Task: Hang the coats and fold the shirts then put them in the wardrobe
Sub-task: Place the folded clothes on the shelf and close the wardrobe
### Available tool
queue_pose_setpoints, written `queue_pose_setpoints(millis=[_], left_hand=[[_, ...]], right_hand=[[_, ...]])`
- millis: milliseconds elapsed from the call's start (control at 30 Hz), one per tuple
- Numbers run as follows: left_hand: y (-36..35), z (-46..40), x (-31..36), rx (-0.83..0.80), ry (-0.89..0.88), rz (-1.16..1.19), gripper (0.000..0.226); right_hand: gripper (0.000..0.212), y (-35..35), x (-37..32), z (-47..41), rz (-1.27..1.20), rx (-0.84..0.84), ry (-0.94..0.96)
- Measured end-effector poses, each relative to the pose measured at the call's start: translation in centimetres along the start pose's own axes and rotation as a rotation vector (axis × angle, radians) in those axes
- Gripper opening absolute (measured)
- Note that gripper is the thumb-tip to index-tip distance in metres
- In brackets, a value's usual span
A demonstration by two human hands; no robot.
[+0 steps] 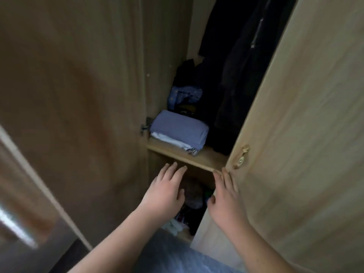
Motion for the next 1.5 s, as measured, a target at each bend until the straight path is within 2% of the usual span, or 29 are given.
queue_pose_setpoints(millis=[200,367,500,633,733,867,967,1133,1233,1367,1500], left_hand=[[3.6,14.4,-3.0,0.005,0.172,-0.004,0.067],[9.9,21.3,-7.6,0.254,0.417,0.172,0.062],[14.2,20.8,-11.9,0.427,0.61,0.448,0.053],[18.0,16.2,-14.4,0.452,0.495,0.506,0.063],[19.0,13.8,-14.8,0.394,0.378,0.545,0.059],[17.3,15.1,-14.0,0.311,0.35,0.496,0.085],[16.3,16.3,-13.1,0.239,0.209,0.452,0.09],[14.8,14.9,-9.6,0.047,-0.098,0.288,0.093],[13.2,11.8,-7.4,-0.046,-0.294,0.163,0.092],[10.5,6.6,-2.8,-0.174,-0.416,0.114,0.08],[6.2,0.9,1.8,-0.222,-0.435,-0.038,0.08]], right_hand=[[0.073,-1.8,-7.7,8.7,-0.162,-0.202,0.207],[0.067,-1.4,-13.5,11.2,-0.292,-0.306,0.283],[0.067,-0.3,-16.0,10.8,-0.324,-0.321,0.235],[0.068,1.0,-17.0,10.4,-0.226,-0.261,0.178],[0.067,0.0,-15.9,10.0,-0.214,-0.182,0.089],[0.063,0.4,-17.6,10.7,-0.254,-0.179,-0.023],[0.056,0.0,-18.3,11.5,-0.276,-0.176,-0.059],[0.054,0.2,-17.4,12.2,-0.29,-0.175,-0.139],[0.056,1.5,-15.6,12.3,-0.303,-0.134,-0.25],[0.059,4.1,-11.6,12.1,-0.319,-0.052,-0.39],[0.059,5.7,-6.6,11.6,-0.325,-0.01,-0.481]])
Point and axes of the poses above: each hand's wrist, its own z-axis away from the middle knuckle, its own y-axis out of the back of the hand, x = y × z, the point moved 1 cm from there along -z, towards the middle knuckle, and after that the axes turned 3 degrees about -y, right-handed, at the moved point
